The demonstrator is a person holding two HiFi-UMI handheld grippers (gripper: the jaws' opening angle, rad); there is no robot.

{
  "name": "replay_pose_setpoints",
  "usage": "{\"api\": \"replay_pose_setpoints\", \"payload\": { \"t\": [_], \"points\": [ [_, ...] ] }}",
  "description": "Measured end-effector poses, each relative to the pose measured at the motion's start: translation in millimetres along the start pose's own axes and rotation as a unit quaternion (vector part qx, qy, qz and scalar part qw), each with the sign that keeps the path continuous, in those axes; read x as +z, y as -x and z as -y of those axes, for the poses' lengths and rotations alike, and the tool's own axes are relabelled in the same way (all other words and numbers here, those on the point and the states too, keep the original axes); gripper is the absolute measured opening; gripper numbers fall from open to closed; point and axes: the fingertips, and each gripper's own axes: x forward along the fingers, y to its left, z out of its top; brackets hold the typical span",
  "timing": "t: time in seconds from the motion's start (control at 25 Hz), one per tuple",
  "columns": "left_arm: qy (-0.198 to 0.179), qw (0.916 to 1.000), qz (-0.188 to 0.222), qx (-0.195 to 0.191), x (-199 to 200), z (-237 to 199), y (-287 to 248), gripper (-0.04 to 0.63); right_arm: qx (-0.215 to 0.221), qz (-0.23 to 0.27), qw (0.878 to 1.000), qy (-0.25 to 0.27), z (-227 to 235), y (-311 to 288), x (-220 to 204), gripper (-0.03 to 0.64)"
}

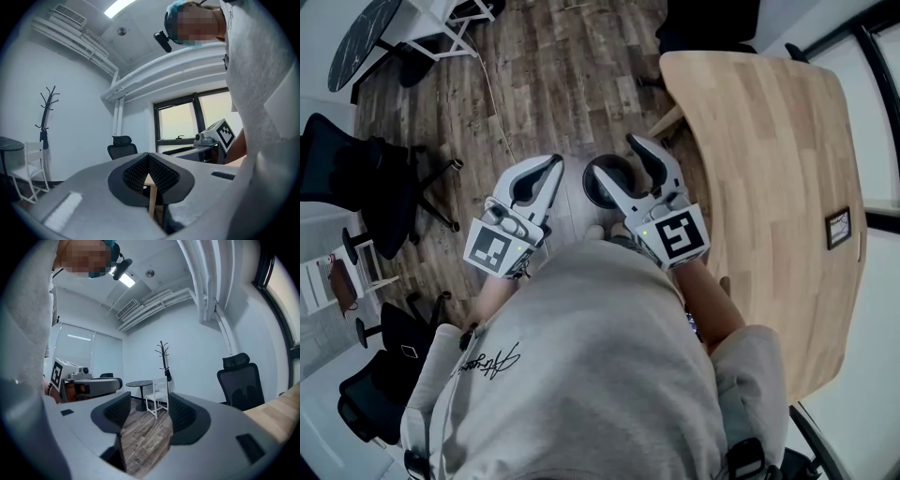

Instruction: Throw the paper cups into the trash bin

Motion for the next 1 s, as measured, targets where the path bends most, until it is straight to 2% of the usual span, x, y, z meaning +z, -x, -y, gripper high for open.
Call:
{"api": "replay_pose_setpoints", "payload": {
  "t": [0.08, 0.12, 0.16, 0.48, 1.0],
  "points": [
    [0.0, 1.0, 0.007, -0.002, 3.1, 3.4, -1.2, 0.003, -0.008, 0.006, 1.0, -0.001, 3.4, 3.2, 2.4, 0.166],
    [0.001, 0.9999, 0.011, -0.003, 5.0, 5.1, -1.8, 0.003, -0.01, 0.01, 1.0, -0.002, 4.7, 4.7, 4.3, 0.125],
    [0.001, 0.9999, 0.011, -0.002, 5.5, 6.2, -1.8, 0.003, -0.01, 0.013, 1.0, -0.004, 5.2, 6.0, 6.1, 0.112],
    [0.001, 1.0, 0.003, 0.002, 3.7, 8.7, 3.4, 0.003, -0.005, 0.017, 1.0, -0.012, 3.5, 10.9, 8.4, 0.043],
    [0.0, 1.0, 0.004, -0.002, 1.6, 11.5, 5.3, 0.003, 0.0, 0.02, 1.0, 0.007, -3.7, 13.8, 9.6, 0.009]
  ]
}}
